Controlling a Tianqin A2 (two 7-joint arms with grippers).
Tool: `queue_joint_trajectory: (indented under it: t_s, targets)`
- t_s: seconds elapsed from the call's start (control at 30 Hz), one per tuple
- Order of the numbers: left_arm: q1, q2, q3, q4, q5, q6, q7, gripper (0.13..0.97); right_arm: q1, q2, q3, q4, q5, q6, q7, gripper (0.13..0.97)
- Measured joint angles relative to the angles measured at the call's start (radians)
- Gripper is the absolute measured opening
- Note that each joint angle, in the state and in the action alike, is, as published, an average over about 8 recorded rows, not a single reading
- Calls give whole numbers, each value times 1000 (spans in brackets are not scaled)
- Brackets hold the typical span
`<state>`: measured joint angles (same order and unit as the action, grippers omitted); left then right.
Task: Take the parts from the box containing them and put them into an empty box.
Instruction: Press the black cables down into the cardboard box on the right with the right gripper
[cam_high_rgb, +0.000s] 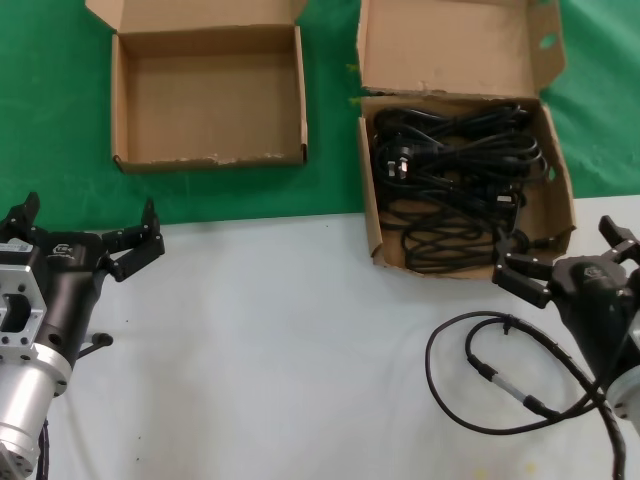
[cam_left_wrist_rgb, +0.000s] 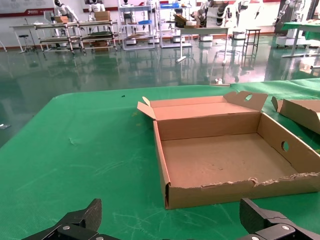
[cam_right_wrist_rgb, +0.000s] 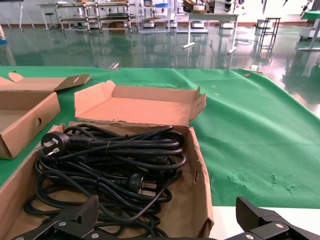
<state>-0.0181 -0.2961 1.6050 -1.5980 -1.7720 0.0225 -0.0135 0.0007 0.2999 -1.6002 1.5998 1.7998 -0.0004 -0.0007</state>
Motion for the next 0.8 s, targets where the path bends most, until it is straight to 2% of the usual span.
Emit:
queue_joint_trajectory:
  t_s: [0.8]
  targets:
    - [0,0,0,0,0,0,0,940,0,0,0,0,0,0,0,966]
